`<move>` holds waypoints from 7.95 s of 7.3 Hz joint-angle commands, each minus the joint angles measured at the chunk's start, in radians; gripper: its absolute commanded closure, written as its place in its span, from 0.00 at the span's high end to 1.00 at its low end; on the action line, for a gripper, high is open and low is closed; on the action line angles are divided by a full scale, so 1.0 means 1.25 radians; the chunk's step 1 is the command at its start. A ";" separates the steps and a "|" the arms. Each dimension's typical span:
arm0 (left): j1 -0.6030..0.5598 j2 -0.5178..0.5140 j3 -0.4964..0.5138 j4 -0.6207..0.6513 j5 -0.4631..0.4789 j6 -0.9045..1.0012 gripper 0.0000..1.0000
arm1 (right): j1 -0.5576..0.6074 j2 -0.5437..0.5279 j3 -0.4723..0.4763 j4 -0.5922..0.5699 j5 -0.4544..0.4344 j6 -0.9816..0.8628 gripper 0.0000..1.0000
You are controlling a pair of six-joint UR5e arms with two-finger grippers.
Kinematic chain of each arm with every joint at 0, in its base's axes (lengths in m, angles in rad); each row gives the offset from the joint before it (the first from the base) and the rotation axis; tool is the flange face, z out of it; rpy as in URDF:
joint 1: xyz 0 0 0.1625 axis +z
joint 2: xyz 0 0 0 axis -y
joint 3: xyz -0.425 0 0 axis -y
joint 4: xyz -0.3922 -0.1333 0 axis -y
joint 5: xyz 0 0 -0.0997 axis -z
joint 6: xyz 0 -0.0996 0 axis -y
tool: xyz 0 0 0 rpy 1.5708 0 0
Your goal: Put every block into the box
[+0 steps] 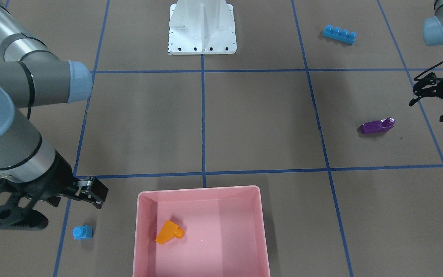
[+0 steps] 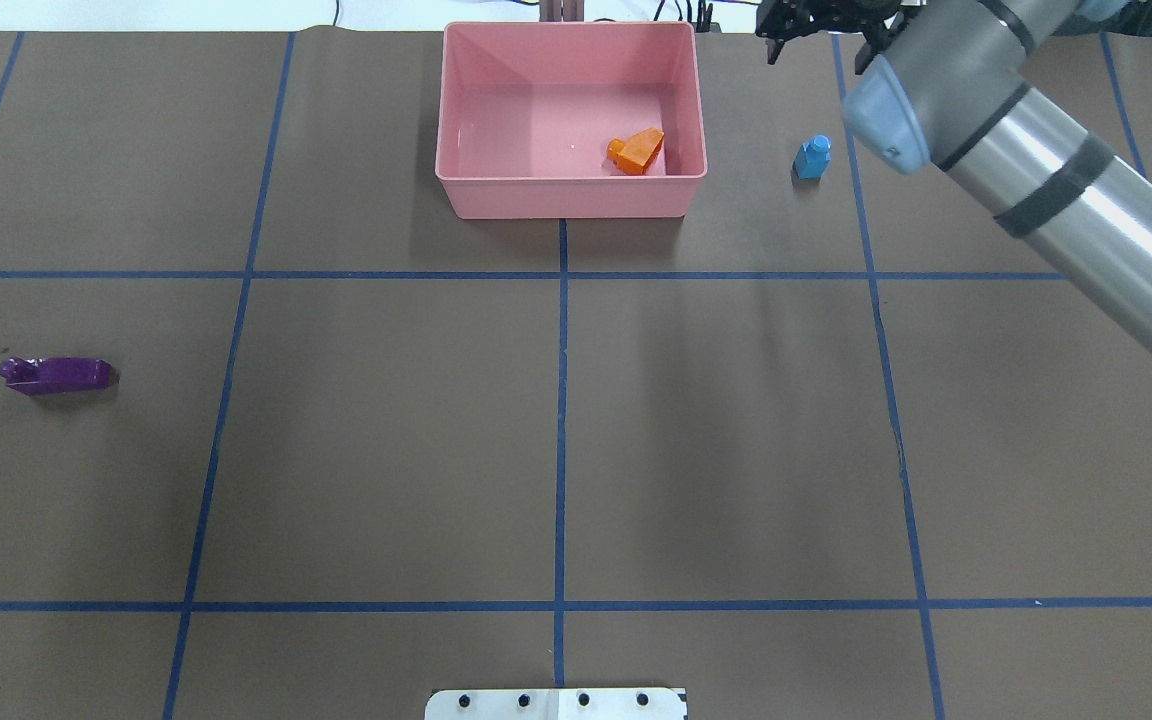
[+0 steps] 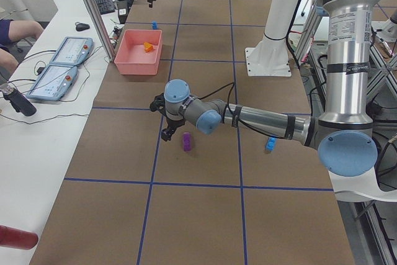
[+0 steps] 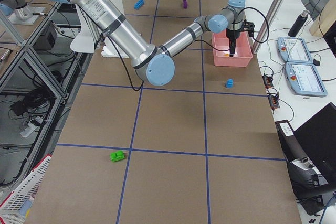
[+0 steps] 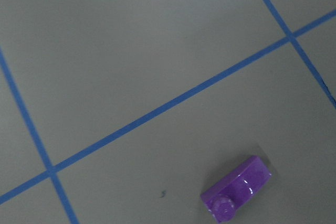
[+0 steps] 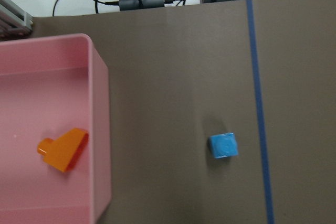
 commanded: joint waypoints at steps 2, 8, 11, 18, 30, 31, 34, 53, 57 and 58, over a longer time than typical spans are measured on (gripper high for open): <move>0.072 0.011 0.072 -0.114 0.065 0.233 1.00 | 0.043 -0.280 0.318 -0.095 0.013 -0.160 1.00; 0.178 0.032 0.090 -0.127 0.103 0.306 1.00 | 0.053 -0.468 0.436 -0.083 0.010 -0.227 1.00; 0.198 -0.020 0.133 -0.129 0.103 0.311 1.00 | 0.053 -0.468 0.441 -0.083 0.012 -0.226 1.00; 0.192 -0.013 0.091 -0.127 0.094 0.165 0.00 | 0.050 -0.460 0.434 -0.081 0.008 -0.222 1.00; 0.181 -0.806 0.436 0.239 0.126 -0.758 0.00 | 0.045 -0.161 0.013 0.058 0.023 -0.215 0.93; 0.183 -0.869 0.525 0.238 0.132 -0.787 0.00 | 0.045 -0.138 -0.024 0.059 0.023 -0.215 0.98; 0.278 -1.034 0.733 0.221 0.306 -0.862 0.00 | 0.043 -0.101 -0.159 0.175 0.021 -0.212 0.99; 0.306 -0.942 0.621 0.189 0.302 -0.739 1.00 | -0.065 0.080 -0.509 0.478 -0.092 -0.032 0.00; 0.259 -0.791 0.388 0.288 0.196 -0.698 1.00 | 0.024 0.171 -0.436 0.301 0.009 -0.028 0.00; 0.255 -0.789 0.325 0.418 0.200 -0.608 1.00 | 0.021 0.215 -0.424 0.246 0.009 0.041 0.00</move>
